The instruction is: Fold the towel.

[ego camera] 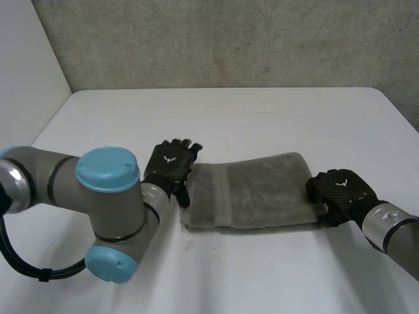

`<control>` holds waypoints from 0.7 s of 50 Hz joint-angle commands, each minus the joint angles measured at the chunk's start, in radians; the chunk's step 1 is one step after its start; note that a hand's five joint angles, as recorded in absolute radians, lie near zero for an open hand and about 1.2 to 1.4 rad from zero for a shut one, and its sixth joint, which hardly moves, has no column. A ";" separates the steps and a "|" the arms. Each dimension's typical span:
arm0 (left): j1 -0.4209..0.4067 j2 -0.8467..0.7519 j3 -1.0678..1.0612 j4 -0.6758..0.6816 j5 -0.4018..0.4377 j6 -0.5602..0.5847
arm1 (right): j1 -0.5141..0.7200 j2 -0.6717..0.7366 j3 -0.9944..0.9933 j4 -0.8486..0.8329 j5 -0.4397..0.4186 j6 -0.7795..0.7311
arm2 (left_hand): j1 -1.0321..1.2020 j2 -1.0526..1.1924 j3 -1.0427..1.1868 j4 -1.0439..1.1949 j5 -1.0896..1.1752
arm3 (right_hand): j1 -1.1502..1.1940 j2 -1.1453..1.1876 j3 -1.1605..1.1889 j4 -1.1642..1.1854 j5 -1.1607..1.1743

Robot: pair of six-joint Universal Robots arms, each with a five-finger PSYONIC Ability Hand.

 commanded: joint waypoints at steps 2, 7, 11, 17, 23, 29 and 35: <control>-0.039 -0.027 -0.014 -0.003 -0.068 0.089 | 0.010 0.068 -0.063 -0.067 0.087 -0.060 | -0.002 0.010 0.009 0.007 -0.029 | 0.691 0.559 0.579 0.579 0.606; -0.061 0.001 -0.032 -0.006 -0.071 0.072 | 0.069 0.058 -0.129 -0.068 0.133 -0.049 | -0.002 0.010 0.009 0.007 -0.029 | 0.691 0.559 0.579 0.579 0.606; -0.056 0.076 -0.054 -0.007 -0.072 0.072 | 0.238 0.048 -0.233 -0.061 0.173 -0.017 | -0.002 0.010 0.009 0.007 -0.029 | 0.691 0.559 0.579 0.579 0.606; -0.030 0.165 -0.092 -0.009 -0.102 0.073 | 0.373 0.036 -0.330 -0.053 0.195 -0.002 | -0.002 0.010 0.009 0.007 -0.029 | 0.691 0.559 0.579 0.579 0.606; 0.085 0.314 -0.182 -0.023 -0.152 0.069 | 0.586 0.122 -0.436 -0.047 0.189 -0.014 | -0.002 0.010 0.009 0.007 -0.029 | 0.691 0.559 0.579 0.579 0.606; 0.157 0.413 -0.255 -0.023 -0.143 0.053 | 0.712 0.255 -0.485 0.018 0.183 -0.016 | -0.002 0.010 0.009 0.007 -0.029 | 0.691 0.559 0.579 0.579 0.606; 0.162 0.423 -0.249 -0.021 -0.083 -0.029 | 0.715 0.257 -0.474 0.073 0.193 -0.012 | -0.002 0.010 0.009 0.007 -0.029 | 0.691 0.559 0.579 0.579 0.606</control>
